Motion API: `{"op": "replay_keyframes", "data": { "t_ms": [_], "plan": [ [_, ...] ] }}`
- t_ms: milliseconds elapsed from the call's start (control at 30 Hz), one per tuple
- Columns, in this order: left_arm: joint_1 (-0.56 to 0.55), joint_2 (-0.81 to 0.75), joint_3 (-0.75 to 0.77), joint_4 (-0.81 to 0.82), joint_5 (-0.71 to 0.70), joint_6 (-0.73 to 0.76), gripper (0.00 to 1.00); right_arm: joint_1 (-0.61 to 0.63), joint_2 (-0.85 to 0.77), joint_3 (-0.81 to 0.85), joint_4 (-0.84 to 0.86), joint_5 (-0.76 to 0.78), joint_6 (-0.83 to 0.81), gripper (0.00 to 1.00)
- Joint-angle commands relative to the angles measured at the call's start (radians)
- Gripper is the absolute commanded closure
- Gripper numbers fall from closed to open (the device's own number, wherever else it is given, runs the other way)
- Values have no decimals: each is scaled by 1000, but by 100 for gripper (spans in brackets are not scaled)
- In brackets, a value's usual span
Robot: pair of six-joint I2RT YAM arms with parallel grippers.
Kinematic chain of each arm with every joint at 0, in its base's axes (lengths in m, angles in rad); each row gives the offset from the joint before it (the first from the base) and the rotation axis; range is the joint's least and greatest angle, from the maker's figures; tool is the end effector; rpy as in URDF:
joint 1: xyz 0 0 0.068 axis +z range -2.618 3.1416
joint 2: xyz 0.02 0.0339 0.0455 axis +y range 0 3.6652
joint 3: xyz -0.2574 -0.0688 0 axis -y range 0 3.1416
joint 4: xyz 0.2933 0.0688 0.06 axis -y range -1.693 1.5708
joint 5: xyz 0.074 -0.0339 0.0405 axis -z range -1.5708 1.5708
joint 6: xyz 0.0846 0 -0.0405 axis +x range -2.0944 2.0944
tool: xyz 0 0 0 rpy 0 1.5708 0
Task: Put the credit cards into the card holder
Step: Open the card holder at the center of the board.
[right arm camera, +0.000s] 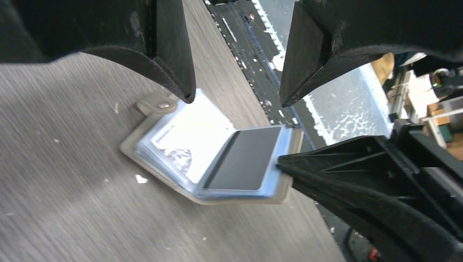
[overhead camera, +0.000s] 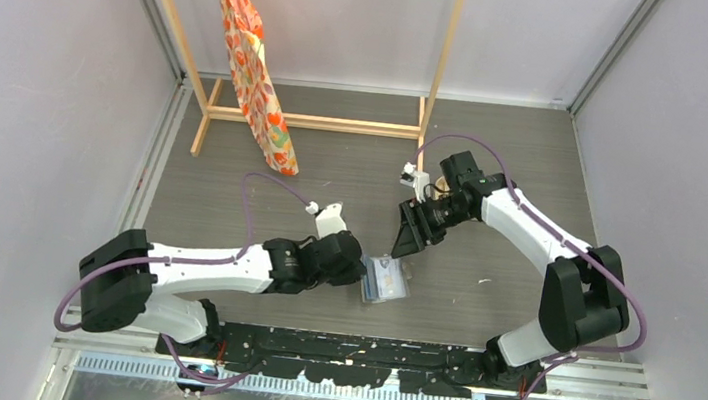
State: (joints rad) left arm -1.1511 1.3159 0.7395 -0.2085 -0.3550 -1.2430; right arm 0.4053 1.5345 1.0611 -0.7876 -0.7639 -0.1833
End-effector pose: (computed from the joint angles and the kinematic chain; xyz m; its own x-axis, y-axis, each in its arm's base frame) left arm 0.1663 -0.3005 0.1447 -0.8085 -0.3665 -0.4603 -0.0292 0.8064 -0.5907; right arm 0.2896 0.1879 0.1617 -0.7733 -0.4750 -0.4198 -0.6301 0.5023 0.5922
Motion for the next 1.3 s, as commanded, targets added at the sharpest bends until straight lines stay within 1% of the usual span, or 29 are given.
{"op": "replay_keyframes", "data": {
  "t_ms": [0, 133, 300, 467, 567, 633, 700, 733, 800, 1100, 1167, 1200, 1267],
  "plan": [
    [3, 5, 57, 5, -27, 31, 100, 2, 16, -21, 18, -142, 12, 38],
    [4, 44, 96, 14, -22, 40, 100, 9, 98, -12, 43, -150, 74, 38],
    [8, 84, 116, 33, -7, 46, 100, 12, 177, 3, 62, -107, 125, 40],
    [25, 68, 36, 104, 14, 46, 100, 12, 206, 9, 76, -43, 149, 51],
    [42, 40, -50, 194, 41, 56, 100, 16, 216, 16, 71, -30, 150, 57],
    [56, 25, -105, 282, 62, 65, 100, 22, 213, 19, 64, -48, 144, 59],
    [70, 19, -147, 349, 83, 71, 100, 26, 206, 19, 60, -72, 134, 59],
    [74, 18, -163, 385, 94, 74, 100, 29, 201, 18, 60, -72, 131, 57],
    [83, 17, -181, 435, 115, 76, 100, 31, 208, 16, 60, -31, 128, 54],
    [103, -5, -213, 550, 156, 54, 100, 45, 240, 30, 40, -17, 115, 54],
    [105, -7, -197, 540, 159, 50, 100, 44, 230, 36, 32, -37, 109, 49],
    [105, -7, -179, 510, 160, 49, 100, 43, 224, 34, 33, -39, 108, 46],
    [107, -11, -138, 433, 156, 52, 100, 38, 217, 35, 32, -36, 108, 44]
  ]
}}
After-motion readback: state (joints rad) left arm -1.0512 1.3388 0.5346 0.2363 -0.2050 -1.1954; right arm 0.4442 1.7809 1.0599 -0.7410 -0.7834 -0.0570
